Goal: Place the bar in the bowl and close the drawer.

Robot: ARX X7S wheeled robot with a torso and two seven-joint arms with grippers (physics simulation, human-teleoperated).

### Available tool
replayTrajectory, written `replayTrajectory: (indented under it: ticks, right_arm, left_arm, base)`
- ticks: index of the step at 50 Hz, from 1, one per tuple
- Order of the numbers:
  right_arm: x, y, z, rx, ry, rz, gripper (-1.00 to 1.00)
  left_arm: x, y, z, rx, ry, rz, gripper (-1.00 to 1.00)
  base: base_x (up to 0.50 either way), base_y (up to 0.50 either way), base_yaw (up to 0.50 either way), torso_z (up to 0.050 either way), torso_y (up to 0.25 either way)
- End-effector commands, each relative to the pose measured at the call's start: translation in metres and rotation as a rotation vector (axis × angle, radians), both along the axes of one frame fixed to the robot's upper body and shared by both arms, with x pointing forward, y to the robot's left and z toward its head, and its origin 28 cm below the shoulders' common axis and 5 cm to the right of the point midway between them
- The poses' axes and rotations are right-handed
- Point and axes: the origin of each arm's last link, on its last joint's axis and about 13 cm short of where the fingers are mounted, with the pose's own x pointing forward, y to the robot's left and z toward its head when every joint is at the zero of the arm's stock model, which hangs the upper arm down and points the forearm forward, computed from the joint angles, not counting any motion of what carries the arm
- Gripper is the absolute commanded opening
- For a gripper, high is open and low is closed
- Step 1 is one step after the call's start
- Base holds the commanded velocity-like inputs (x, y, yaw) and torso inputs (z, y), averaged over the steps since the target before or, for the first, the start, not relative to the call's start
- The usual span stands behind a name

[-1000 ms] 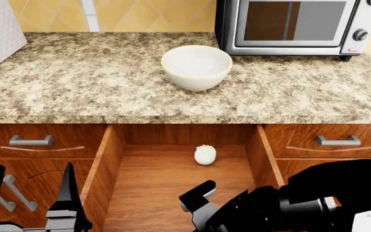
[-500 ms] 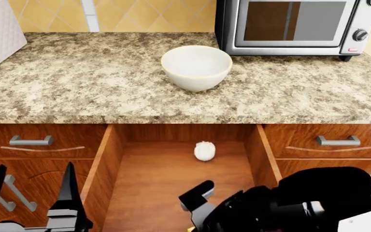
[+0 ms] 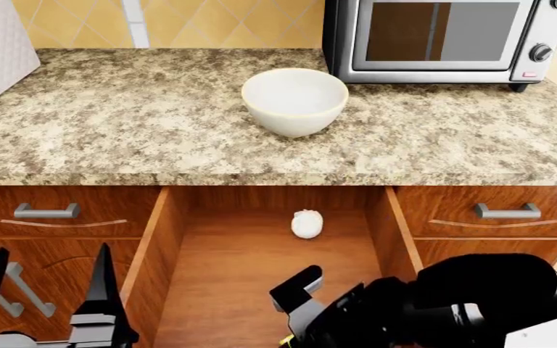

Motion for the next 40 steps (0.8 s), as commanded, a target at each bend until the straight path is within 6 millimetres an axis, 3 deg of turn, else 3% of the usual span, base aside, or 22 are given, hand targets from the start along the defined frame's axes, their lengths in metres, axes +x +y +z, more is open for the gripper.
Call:
replayTrajectory:
  ticks: [1,6,28,34,40]
  right_arm:
    - [-0.019,-0.002,-0.010,0.011,0.101,-0.018,-1.00]
    - [-0.018,-0.003,0.002,0.025,0.068,-0.019,-1.00]
    - [-0.022,-0.010,0.094,0.118,-0.176,0.010,-1.00]
    - [-0.023,-0.013,0.118,0.142,-0.256,0.018,-1.00]
    - [-0.025,-0.020,0.158,0.181,-0.353,0.024,-1.00]
  left_arm:
    - [0.000,0.000,0.000,0.000,0.000,0.002,1.00]
    - [0.000,0.000,0.000,0.000,-0.001,0.003,1.00]
    - [-0.004,-0.004,0.002,0.038,-0.015,0.009,1.00]
    - [0.005,0.002,0.023,0.040,0.003,0.000,1.00]
    - [0.021,0.005,0.042,0.053,0.015,-0.043,1.00]
  base:
    - [0.00,0.00,0.00,0.000,0.000]
    - [0.00,0.00,0.00,0.000,0.000]
    - [0.00,0.00,0.00,0.000,0.000]
    - [0.00,0.00,0.00,0.000,0.000]
    - [0.00,0.00,0.00,0.000,0.000]
